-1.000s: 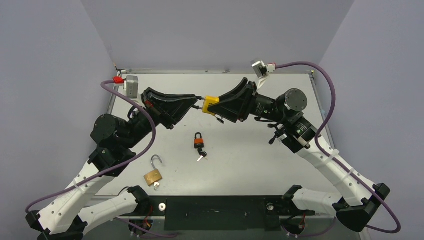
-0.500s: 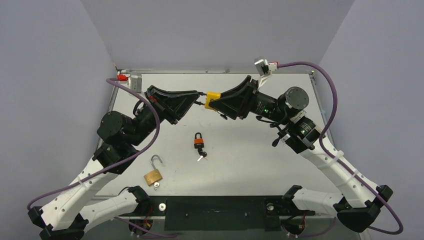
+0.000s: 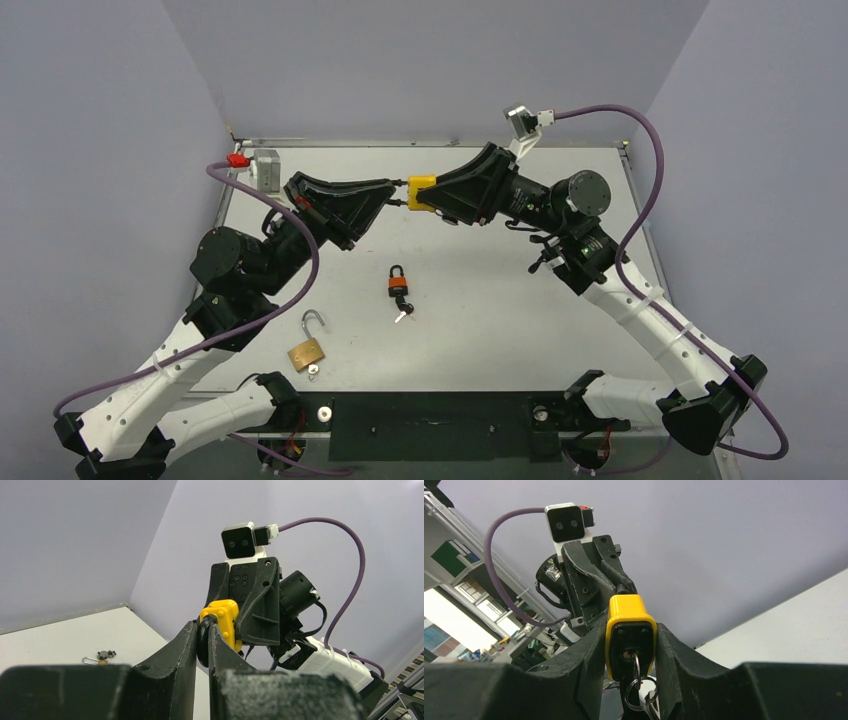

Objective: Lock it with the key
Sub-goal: Lock the lock.

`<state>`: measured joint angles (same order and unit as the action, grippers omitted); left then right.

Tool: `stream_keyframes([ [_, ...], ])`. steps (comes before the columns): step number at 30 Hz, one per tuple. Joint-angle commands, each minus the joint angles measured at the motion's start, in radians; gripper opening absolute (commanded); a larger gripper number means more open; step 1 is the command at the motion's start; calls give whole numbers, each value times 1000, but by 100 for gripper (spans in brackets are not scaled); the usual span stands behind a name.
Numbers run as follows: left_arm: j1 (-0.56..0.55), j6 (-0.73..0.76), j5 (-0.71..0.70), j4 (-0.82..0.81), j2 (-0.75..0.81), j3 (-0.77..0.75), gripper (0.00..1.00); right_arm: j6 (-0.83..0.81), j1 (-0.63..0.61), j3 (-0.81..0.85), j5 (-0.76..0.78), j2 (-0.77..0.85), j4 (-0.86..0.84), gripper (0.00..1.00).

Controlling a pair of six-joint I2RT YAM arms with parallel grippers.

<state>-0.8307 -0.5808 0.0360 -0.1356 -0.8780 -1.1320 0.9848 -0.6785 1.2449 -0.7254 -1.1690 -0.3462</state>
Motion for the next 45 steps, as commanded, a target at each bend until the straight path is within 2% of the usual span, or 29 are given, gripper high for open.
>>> stream_keyframes([
  [1,-45,24,161,223,-63,42,0,98,-15,33,10,-1,-293,0],
  [3,-49,8,161,220,-66,42,0,54,-20,43,22,-4,-251,0],
  [6,-58,-47,159,220,-76,34,0,-130,-72,105,107,3,28,0],
  [8,-61,-93,153,229,-88,24,0,-239,-103,139,147,-1,122,0],
  [16,-58,-245,140,237,-102,-8,0,-353,-134,141,216,-15,209,0],
  [25,-65,-231,124,192,-122,2,0,-400,-191,173,241,-43,290,0],
  [31,-66,-234,95,155,-107,-18,0,-436,-203,117,282,-14,342,0],
  [38,-66,-261,140,103,-139,-86,0,-510,-250,120,378,-22,488,0],
  [45,-74,-295,176,34,-143,-125,0,-511,-270,84,391,-40,475,0],
])
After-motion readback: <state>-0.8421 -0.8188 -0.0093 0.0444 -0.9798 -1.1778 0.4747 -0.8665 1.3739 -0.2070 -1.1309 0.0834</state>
